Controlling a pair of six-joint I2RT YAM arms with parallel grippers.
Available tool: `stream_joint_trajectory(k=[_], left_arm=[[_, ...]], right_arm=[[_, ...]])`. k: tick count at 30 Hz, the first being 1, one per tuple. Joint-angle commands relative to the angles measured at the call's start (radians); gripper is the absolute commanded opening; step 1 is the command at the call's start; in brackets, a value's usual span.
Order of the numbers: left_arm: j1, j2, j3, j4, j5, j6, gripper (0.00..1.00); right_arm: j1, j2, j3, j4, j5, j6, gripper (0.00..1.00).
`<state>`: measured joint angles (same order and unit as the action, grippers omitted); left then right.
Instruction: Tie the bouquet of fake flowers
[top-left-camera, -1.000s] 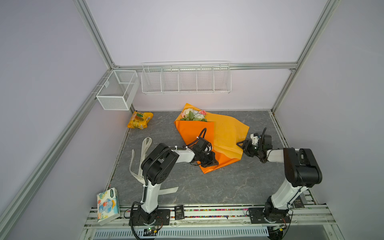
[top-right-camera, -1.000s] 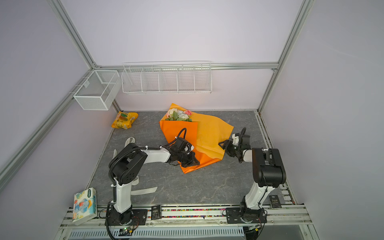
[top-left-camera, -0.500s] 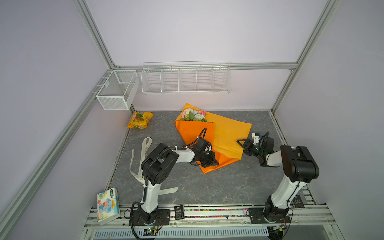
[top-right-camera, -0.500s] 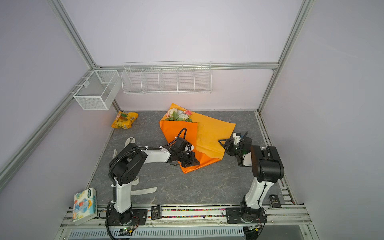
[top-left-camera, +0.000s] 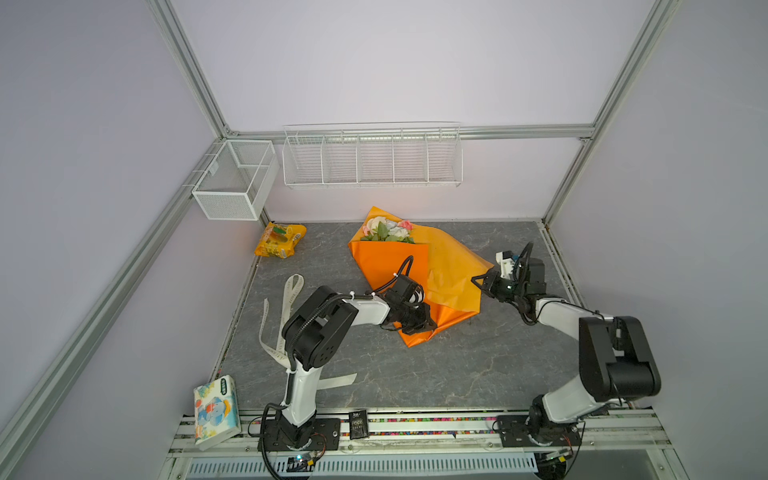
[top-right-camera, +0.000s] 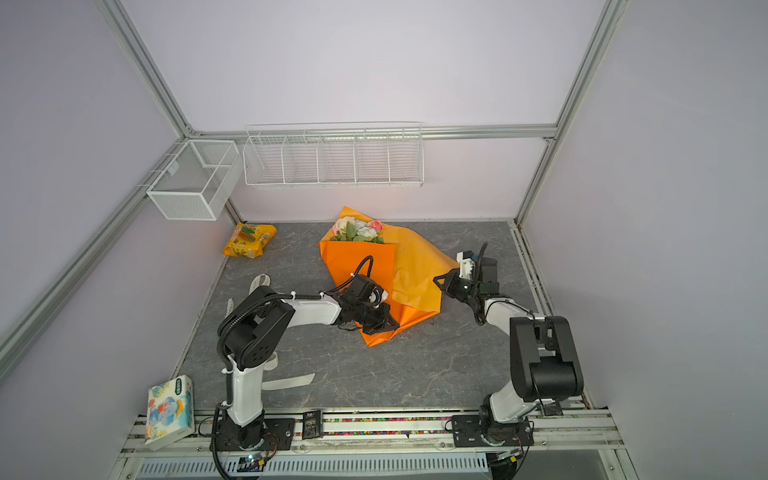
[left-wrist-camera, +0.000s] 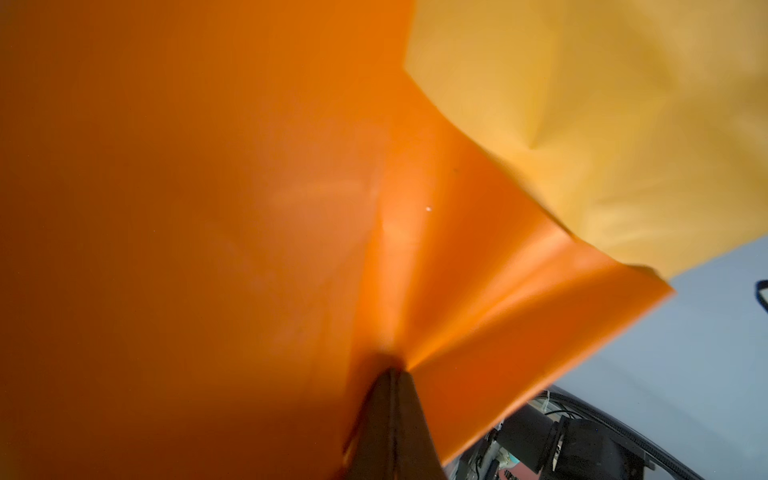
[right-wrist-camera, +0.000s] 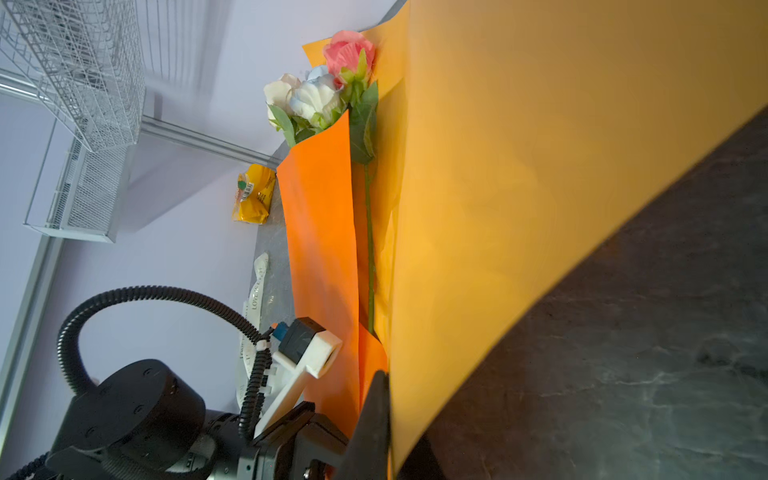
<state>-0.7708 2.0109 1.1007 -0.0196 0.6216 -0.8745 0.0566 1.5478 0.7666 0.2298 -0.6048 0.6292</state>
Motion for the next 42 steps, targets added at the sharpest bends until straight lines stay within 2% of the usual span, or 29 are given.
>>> stream_joint_trajectory(k=[1,6,9,12,15,18,23,28,31,35,38,42], left_arm=[[0.001,-0.007,-0.016,-0.025,-0.041,0.014,0.03],[0.001,-0.013,-0.030,-0.015,-0.045,0.014,0.03],[0.001,-0.017,-0.032,-0.011,-0.049,0.011,0.03],[0.001,-0.027,-0.038,0.011,-0.044,0.005,0.03],[0.001,-0.067,-0.076,0.117,-0.007,-0.021,0.07],[0.001,-0.108,-0.100,0.202,0.026,-0.051,0.10],[-0.002,-0.137,-0.105,0.245,0.050,-0.055,0.14],[-0.007,-0.059,-0.052,0.220,0.097,-0.042,0.15],[-0.007,-0.006,-0.020,0.127,0.046,-0.016,0.12],[-0.007,0.026,-0.037,0.098,0.003,-0.035,0.07],[-0.008,0.022,-0.055,0.078,-0.038,-0.027,0.06],[-0.010,0.043,-0.025,0.010,-0.041,0.008,0.06]], right_arm=[[0.034,-0.049,0.049,-0.207,0.072,-0.114,0.07],[0.106,-0.087,0.096,-0.317,0.179,-0.162,0.07],[0.217,-0.096,0.159,-0.447,0.367,-0.228,0.07],[0.277,-0.109,0.165,-0.464,0.463,-0.220,0.07],[0.278,-0.094,0.178,-0.489,0.506,-0.182,0.07],[0.269,-0.079,0.182,-0.482,0.501,-0.176,0.07],[0.235,-0.080,0.181,-0.476,0.479,-0.130,0.07],[0.195,-0.098,0.150,-0.427,0.402,-0.081,0.07],[0.199,-0.097,0.150,-0.407,0.367,-0.074,0.07],[0.243,-0.112,0.163,-0.441,0.444,-0.079,0.07],[0.273,-0.117,0.171,-0.463,0.506,-0.082,0.07],[0.339,-0.105,0.198,-0.472,0.532,-0.113,0.07]])
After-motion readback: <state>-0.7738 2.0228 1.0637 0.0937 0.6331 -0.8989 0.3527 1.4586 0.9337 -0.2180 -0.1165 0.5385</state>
